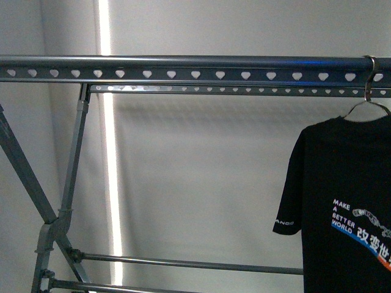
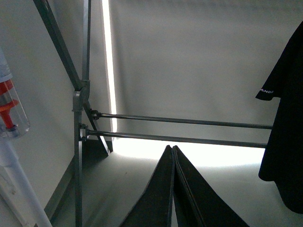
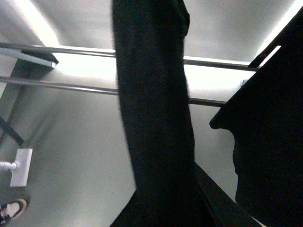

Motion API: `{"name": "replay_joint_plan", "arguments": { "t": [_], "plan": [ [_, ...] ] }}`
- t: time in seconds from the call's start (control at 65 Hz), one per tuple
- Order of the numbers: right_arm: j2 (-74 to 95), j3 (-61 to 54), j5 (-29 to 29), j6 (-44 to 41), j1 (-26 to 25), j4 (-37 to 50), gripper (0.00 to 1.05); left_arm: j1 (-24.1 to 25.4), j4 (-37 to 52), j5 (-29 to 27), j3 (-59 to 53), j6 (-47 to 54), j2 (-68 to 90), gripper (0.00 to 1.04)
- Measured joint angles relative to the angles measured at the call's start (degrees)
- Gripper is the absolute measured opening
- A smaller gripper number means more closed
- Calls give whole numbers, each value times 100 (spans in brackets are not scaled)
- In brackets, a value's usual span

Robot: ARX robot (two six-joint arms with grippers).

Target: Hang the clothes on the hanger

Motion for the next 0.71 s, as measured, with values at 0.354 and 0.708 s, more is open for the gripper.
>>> {"name": "replay_joint_plan", "arguments": {
  "t": [0.354, 0.708],
  "plan": [
    [-2389, -2627, -850, 1543, -133, 2664, 88, 0, 0, 2, 0, 0, -2, 4],
    [-6236, -6911, -350, 2802, -413, 5818, 97, 0, 0, 2, 0, 0, -2, 4]
  ]
}}
